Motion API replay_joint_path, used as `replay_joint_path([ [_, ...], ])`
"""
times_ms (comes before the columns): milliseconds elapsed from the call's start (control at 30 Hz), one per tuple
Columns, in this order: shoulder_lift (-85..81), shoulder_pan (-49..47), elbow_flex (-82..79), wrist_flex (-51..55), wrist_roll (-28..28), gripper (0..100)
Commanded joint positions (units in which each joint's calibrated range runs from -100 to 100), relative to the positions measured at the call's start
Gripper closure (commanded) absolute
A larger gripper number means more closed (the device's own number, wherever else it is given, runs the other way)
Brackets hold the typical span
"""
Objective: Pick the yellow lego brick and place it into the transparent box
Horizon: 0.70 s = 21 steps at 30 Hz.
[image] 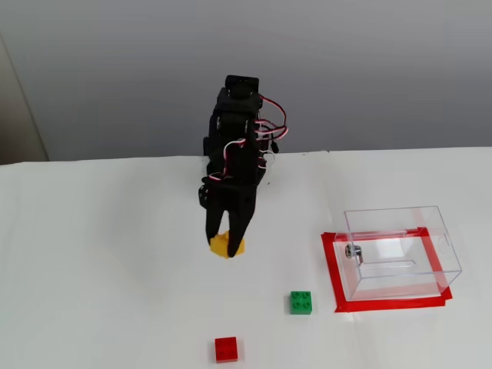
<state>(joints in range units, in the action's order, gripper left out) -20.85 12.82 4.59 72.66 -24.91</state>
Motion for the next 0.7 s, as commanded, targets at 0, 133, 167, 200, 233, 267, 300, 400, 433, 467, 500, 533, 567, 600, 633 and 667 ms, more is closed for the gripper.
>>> replay_joint_path([
  [0,-5.0,-9.3,0.3,0.1,0.3,90],
  [133,-6.9,-19.6,0.3,0.1,0.3,90],
  [167,-7.4,-21.9,0.3,0.2,0.3,90],
  [200,-7.6,-23.7,0.3,0.2,0.3,90],
  [233,-7.8,-25.8,0.3,0.0,0.3,90],
  [267,-7.9,-27.8,0.3,-0.3,0.4,90],
  [300,-7.8,-29.6,0.3,-0.3,0.4,90],
  [400,-7.0,-34.4,0.4,-0.4,0.4,90],
  [433,-6.9,-35.9,0.3,-0.6,0.4,90],
  [467,-6.5,-37.4,0.1,-1.3,0.4,90],
  [500,-5.8,-38.9,-0.2,-2.2,0.6,90],
  [533,-4.9,-40.3,-0.2,-3.3,1.4,90],
  [567,-3.9,-41.6,-0.2,-4.7,2.5,90],
  [600,-2.9,-43.2,0.0,-6.1,3.9,90],
  [633,-2.1,-44.6,0.1,-7.7,5.2,90],
  [667,-1.3,-46.0,0.1,-9.6,6.5,90],
])
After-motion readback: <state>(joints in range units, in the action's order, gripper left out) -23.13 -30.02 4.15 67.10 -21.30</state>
